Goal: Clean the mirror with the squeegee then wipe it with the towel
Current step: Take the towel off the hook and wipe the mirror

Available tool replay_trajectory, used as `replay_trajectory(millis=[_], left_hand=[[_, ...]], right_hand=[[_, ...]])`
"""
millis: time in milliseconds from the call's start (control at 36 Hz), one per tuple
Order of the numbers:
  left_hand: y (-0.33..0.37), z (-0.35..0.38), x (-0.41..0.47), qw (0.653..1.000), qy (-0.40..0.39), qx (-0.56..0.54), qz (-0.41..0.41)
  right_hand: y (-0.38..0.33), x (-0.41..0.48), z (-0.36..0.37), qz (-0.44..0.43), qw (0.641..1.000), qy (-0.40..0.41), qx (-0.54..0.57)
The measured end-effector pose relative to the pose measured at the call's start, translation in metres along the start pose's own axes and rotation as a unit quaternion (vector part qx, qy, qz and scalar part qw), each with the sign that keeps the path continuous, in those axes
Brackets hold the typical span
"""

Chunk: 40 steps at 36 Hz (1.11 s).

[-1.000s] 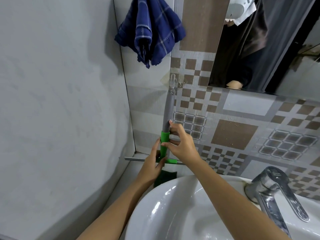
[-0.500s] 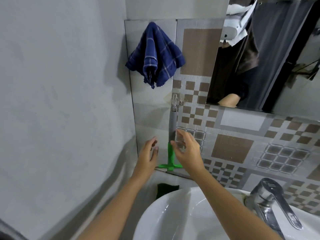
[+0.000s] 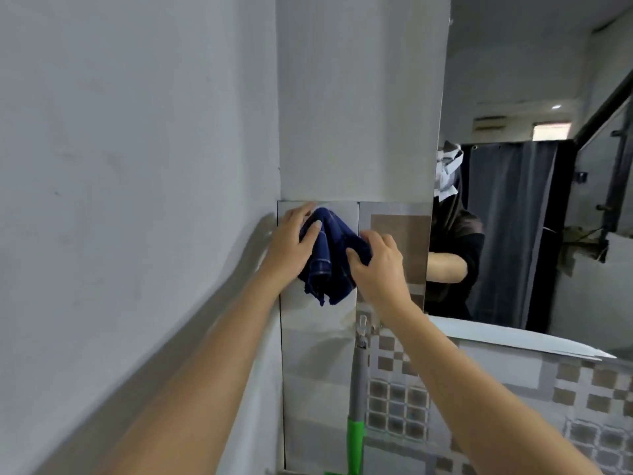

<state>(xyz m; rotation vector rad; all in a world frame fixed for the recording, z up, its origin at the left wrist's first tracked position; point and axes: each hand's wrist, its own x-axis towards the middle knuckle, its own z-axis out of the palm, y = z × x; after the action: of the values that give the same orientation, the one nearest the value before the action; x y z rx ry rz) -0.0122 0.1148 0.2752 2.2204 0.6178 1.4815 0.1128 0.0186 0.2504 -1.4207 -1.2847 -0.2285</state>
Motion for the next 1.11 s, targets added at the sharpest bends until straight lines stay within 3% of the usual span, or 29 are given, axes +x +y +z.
replay_trajectory(millis=[167, 278, 556, 778, 972, 1111], left_hand=[[-0.007, 0.003, 0.002, 0.999, 0.006, 0.003, 0.043], [-0.009, -0.001, 0.006, 0.999, -0.005, -0.022, 0.049], [0.001, -0.005, 0.016, 0.997, 0.005, -0.018, 0.075], [0.047, -0.035, 0.023, 0.992, -0.018, -0.065, 0.11], [0.092, -0.051, -0.004, 0.972, -0.203, -0.079, 0.091], [0.111, -0.039, -0.041, 0.942, -0.317, -0.11, 0.004]], right_hand=[[0.01, 0.015, 0.012, -0.004, 0.999, -0.011, -0.033], [0.008, 0.027, 0.005, -0.011, 0.999, 0.025, -0.03], [-0.043, 0.082, -0.031, -0.121, 0.986, 0.075, -0.084], [-0.093, 0.105, -0.044, -0.185, 0.974, 0.101, -0.082], [-0.096, 0.085, -0.063, -0.16, 0.982, 0.056, -0.087], [-0.09, 0.045, -0.088, -0.12, 0.989, -0.002, -0.093]])
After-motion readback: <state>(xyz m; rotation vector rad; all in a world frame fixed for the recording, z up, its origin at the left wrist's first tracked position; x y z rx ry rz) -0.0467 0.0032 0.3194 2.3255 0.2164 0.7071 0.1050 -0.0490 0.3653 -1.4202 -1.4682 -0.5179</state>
